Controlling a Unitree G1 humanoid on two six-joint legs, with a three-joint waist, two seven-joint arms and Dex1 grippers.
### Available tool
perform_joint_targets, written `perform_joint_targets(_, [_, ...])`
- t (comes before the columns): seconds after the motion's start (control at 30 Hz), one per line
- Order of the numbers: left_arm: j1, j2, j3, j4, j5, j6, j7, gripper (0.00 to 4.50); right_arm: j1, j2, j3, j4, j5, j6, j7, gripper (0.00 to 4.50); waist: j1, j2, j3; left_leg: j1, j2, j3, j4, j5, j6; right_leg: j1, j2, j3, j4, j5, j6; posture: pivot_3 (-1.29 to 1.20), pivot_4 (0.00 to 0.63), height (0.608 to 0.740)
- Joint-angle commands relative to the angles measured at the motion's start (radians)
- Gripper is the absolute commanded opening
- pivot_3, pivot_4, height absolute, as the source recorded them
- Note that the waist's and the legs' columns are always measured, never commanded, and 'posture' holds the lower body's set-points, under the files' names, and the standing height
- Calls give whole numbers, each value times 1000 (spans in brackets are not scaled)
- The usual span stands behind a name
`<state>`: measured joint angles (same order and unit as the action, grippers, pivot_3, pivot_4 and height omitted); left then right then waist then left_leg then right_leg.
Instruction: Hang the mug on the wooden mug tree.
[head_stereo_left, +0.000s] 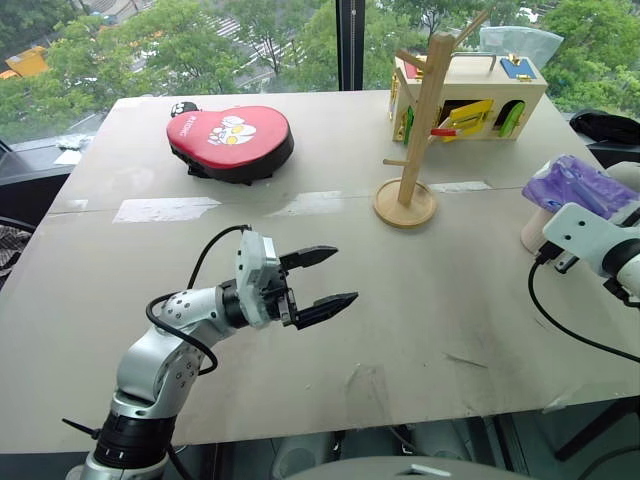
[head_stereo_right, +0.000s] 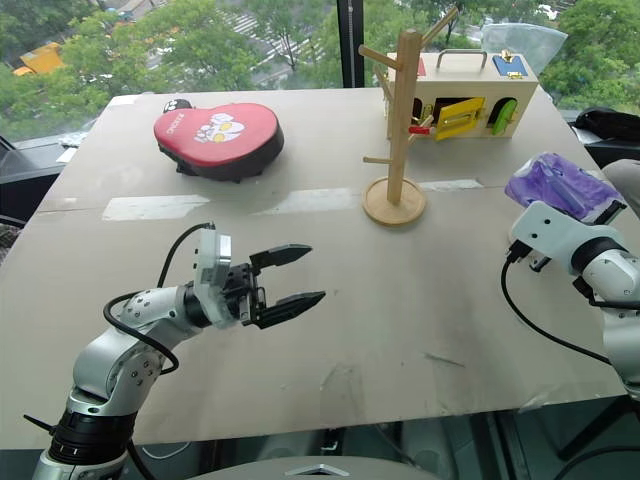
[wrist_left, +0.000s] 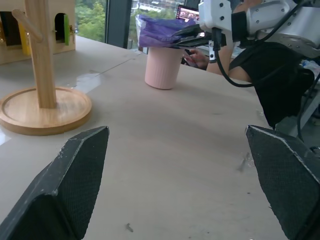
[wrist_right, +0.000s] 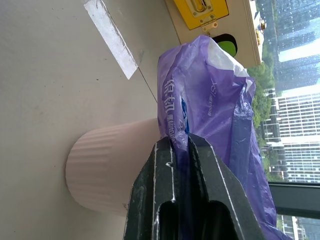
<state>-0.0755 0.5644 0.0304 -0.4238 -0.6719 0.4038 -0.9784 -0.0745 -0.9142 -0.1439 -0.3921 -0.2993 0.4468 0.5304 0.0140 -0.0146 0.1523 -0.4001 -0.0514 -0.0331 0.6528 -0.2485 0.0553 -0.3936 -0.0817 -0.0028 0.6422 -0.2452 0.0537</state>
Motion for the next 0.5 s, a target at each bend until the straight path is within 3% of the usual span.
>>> perform_joint_targets(0.03, [-13, 1, 2, -40, -22, -11, -12, 4500, -30, -2, -68, -35, -2, -8, -19, 72, 0, 0, 0, 0, 0, 0, 0, 0, 0, 0, 0, 0, 0, 0, 0, 0, 150, 740])
perform_joint_targets(0.3, [-46, -17, -16, -36, -15, -3, 3, 4500, -120, 21, -93, -22, 2, -61, -71, 72, -1, 0, 0, 0, 0, 0, 0, 0, 0, 0, 0, 0, 0, 0, 0, 0, 150, 740])
perform_joint_targets(0.5, [-54, -21, -13, -51, -24, 8, 23, 4500, -87, 18, -176, 69, 3, -83, -109, 72, 4, 0, 0, -1, 0, 0, 0, 0, 0, 0, 0, 0, 0, 0, 0, 0, 150, 740])
